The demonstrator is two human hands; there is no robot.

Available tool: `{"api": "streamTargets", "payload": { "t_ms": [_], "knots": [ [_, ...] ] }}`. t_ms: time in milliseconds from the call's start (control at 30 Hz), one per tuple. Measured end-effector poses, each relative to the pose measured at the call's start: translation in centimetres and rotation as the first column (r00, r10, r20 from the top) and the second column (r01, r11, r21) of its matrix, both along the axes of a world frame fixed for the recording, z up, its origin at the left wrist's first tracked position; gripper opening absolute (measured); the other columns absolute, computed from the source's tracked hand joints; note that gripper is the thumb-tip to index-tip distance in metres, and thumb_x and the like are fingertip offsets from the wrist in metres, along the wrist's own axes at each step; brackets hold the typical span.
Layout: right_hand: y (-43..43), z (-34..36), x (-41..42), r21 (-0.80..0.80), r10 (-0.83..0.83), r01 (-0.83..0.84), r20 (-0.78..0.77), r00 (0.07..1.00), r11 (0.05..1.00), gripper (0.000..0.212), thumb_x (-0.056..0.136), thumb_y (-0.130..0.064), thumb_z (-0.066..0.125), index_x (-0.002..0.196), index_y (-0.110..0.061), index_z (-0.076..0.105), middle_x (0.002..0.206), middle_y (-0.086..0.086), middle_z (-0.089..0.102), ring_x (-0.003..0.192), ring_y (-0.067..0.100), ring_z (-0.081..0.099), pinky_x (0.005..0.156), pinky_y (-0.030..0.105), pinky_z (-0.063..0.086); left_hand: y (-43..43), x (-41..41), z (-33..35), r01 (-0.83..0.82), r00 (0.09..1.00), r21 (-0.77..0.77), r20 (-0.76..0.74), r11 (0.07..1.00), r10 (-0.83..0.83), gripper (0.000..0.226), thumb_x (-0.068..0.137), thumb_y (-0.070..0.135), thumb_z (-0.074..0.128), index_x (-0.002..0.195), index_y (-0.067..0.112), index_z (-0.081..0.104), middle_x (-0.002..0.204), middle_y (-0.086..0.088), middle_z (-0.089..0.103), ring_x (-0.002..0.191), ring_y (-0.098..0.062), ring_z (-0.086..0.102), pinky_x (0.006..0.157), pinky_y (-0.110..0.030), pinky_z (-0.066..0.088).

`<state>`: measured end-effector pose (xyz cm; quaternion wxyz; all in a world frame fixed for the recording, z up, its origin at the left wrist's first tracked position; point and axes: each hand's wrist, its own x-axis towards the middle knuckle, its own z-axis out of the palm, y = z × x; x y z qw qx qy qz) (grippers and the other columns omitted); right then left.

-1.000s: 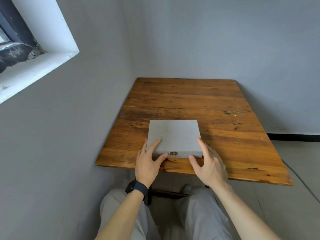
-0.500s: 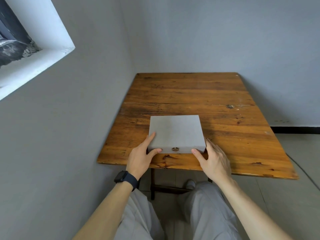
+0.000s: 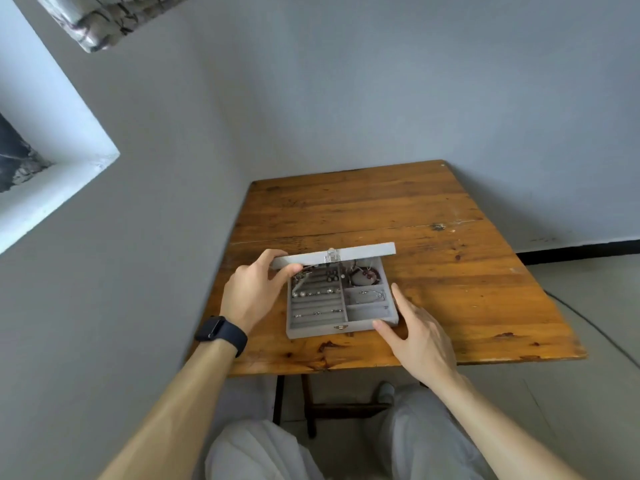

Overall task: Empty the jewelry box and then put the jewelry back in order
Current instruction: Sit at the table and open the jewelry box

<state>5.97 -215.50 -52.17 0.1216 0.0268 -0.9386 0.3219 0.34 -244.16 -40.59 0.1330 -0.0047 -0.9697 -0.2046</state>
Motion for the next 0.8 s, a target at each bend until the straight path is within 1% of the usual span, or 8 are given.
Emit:
{"api": "streamTargets", "payload": {
  "t_ms": [100, 200, 300, 367, 467, 533, 633, 800],
  "knots": [
    [-0.1, 0.1, -0.4, 0.001, 0.013, -0.013, -0.039, 0.999, 1.000, 0.077, 0.089, -0.072, 0.042, 0.151, -0.026, 0.043, 0.144, -0.004, 0.057, 0.136, 0.016, 0.050, 0.110, 0.041, 0.047, 0.6, -2.8, 1.6, -0.033, 0.999, 0.077, 0.000, 0.996, 0.033, 0.062, 0.082, 0.082, 0.038, 0.120, 0.036, 0.055, 0.096, 0.003, 0.072, 0.088, -0.019, 0.067, 0.071, -0.041, 0.059],
    [-0.5, 0.1, -1.4, 0.092, -0.014, 0.021, -0.082, 0.997, 0.996, 0.079, 0.090, -0.071, 0.039, 0.147, -0.017, 0.050, 0.143, -0.003, 0.057, 0.137, 0.015, 0.049, 0.112, 0.035, 0.042, 1.6, -5.4, 2.1, -0.045, 0.999, 0.122, -0.006, 0.991, 0.046, 0.060, 0.087, 0.078, 0.040, 0.126, 0.034, 0.052, 0.101, 0.001, 0.071, 0.089, -0.021, 0.067, 0.073, -0.043, 0.059],
    [-0.2, 0.0, -3.0, 0.126, -0.033, 0.042, -0.074, 0.997, 0.991, 0.075, 0.091, -0.068, 0.044, 0.147, -0.017, 0.050, 0.145, -0.004, 0.056, 0.142, 0.013, 0.042, 0.114, 0.034, 0.035, 2.6, -7.8, 2.0, -0.061, 0.998, 0.060, -0.023, 0.996, 0.063, 0.069, 0.088, 0.080, 0.033, 0.134, 0.030, 0.047, 0.102, -0.001, 0.070, 0.078, -0.020, 0.065, 0.065, -0.040, 0.059],
    [0.6, -0.1, -4.2, 0.131, -0.031, 0.041, -0.081, 0.996, 0.991, 0.072, 0.091, -0.066, 0.050, 0.147, -0.019, 0.050, 0.145, -0.005, 0.056, 0.142, 0.011, 0.041, 0.114, 0.033, 0.031, 3.0, -9.6, 2.1, -0.072, 0.997, 0.016, -0.040, 0.997, 0.072, 0.071, 0.089, 0.080, 0.031, 0.134, 0.028, 0.048, 0.106, -0.001, 0.070, 0.079, -0.021, 0.062, 0.063, -0.035, 0.055],
    [1.9, -0.3, -5.6, 0.093, 0.008, -0.001, -0.084, 0.996, 0.996, 0.073, 0.089, -0.068, 0.049, 0.147, -0.022, 0.050, 0.146, -0.005, 0.055, 0.141, 0.007, 0.040, 0.115, 0.031, 0.029, 3.3, -12.7, 2.3, -0.083, 0.996, 0.075, -0.019, 0.994, 0.084, 0.069, 0.090, 0.079, 0.032, 0.131, 0.026, 0.050, 0.112, -0.004, 0.070, 0.096, -0.030, 0.064, 0.075, -0.040, 0.054],
    [2.3, -0.7, -5.9, 0.069, 0.038, -0.032, -0.086, 0.996, 0.997, 0.075, 0.089, -0.069, 0.045, 0.147, -0.023, 0.050, 0.147, -0.005, 0.054, 0.140, 0.008, 0.042, 0.116, 0.032, 0.033, 3.4, -14.4, 2.2, -0.086, 0.996, 0.136, -0.016, 0.987, 0.089, 0.068, 0.091, 0.076, 0.034, 0.130, 0.024, 0.053, 0.114, -0.008, 0.070, 0.102, -0.033, 0.064, 0.082, -0.041, 0.053],
    [2.7, -1.0, -6.1, 0.055, 0.063, -0.059, -0.080, 0.995, 0.997, 0.072, 0.091, -0.066, 0.047, 0.149, -0.024, 0.046, 0.148, -0.006, 0.052, 0.139, 0.007, 0.042, 0.117, 0.036, 0.036, 3.6, -16.3, 1.9, -0.084, 0.993, 0.176, -0.063, 0.981, 0.096, 0.067, 0.093, 0.073, 0.037, 0.129, 0.021, 0.058, 0.117, -0.012, 0.070, 0.107, -0.036, 0.063, 0.082, -0.037, 0.048],
    [2.8, -1.2, -6.5, 0.043, 0.055, -0.052, -0.084, 0.995, 0.998, 0.072, 0.093, -0.065, 0.043, 0.152, -0.025, 0.043, 0.151, -0.007, 0.048, 0.138, -0.001, 0.030, 0.118, 0.033, 0.029, 3.5, -18.1, 0.8, -0.097, 0.990, 0.208, -0.080, 0.973, 0.116, 0.059, 0.098, 0.062, 0.041, 0.127, 0.015, 0.062, 0.117, -0.015, 0.070, 0.111, -0.040, 0.060, 0.083, -0.039, 0.045]
  ]
}}
